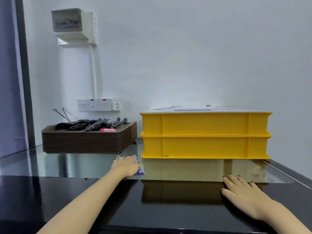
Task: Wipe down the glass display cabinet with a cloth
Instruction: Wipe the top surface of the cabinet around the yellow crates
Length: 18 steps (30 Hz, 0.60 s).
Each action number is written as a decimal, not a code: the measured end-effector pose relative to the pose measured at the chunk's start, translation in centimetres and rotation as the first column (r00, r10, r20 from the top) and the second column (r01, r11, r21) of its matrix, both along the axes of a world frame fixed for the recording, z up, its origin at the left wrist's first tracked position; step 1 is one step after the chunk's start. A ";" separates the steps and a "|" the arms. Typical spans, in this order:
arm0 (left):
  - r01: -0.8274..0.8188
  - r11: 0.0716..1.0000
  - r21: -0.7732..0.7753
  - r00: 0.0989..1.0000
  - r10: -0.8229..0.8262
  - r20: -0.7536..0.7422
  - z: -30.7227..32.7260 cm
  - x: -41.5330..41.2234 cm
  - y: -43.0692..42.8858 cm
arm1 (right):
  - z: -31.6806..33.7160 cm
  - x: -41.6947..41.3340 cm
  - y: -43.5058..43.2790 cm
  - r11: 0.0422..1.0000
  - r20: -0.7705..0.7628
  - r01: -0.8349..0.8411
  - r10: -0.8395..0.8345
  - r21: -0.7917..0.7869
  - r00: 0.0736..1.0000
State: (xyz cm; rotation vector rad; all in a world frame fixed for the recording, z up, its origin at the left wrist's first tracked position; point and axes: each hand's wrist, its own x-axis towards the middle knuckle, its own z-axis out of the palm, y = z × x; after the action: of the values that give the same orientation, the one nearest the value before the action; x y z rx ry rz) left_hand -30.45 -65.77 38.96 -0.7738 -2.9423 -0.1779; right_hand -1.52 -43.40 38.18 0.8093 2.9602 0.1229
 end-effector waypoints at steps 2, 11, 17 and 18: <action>-0.001 0.996 -0.092 1.000 -0.002 -0.031 0.1 1.6 3.1 | 0.0 0.4 -0.3 1.000 0.008 -0.012 0.012 0.023 1.000; 0.374 0.921 0.112 0.927 -0.371 -0.051 -1.5 8.8 1.2 | 0.0 0.4 -0.4 1.000 -0.029 -0.009 0.009 0.009 1.000; 0.450 0.889 0.080 0.891 -0.453 0.028 -1.1 7.8 4.8 | -0.2 0.0 0.0 0.997 -0.093 0.003 -0.010 -0.075 0.996; 0.424 0.903 0.073 0.901 -0.429 0.062 -0.7 7.4 6.1 | -0.2 0.0 0.1 0.996 -0.104 0.004 -0.013 -0.088 0.995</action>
State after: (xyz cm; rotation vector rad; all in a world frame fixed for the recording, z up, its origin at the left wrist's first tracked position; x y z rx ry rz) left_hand -23.03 -59.68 38.27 -1.4248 -2.7729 -0.3282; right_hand -1.50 -43.28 37.99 0.8417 3.0336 -0.0509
